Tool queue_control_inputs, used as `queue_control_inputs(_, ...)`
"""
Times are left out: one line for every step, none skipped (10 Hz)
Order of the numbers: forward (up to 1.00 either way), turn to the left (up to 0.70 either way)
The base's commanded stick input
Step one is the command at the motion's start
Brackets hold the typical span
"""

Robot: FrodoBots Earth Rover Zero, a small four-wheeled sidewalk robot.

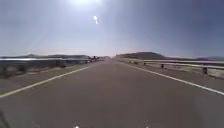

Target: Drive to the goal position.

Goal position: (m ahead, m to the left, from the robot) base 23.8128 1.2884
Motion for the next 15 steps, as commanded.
queue_control_inputs(1.0, 0.0)
queue_control_inputs(1.0, 0.0)
queue_control_inputs(1.0, 0.0)
queue_control_inputs(1.0, 0.0)
queue_control_inputs(1.0, 0.0)
queue_control_inputs(1.0, 0.0)
queue_control_inputs(1.0, 0.0)
queue_control_inputs(1.0, 0.0)
queue_control_inputs(1.0, 0.0)
queue_control_inputs(1.0, 0.0)
queue_control_inputs(1.0, 0.0)
queue_control_inputs(1.0, 0.0)
queue_control_inputs(1.0, 0.0)
queue_control_inputs(1.0, 0.0)
queue_control_inputs(1.0, 0.0)
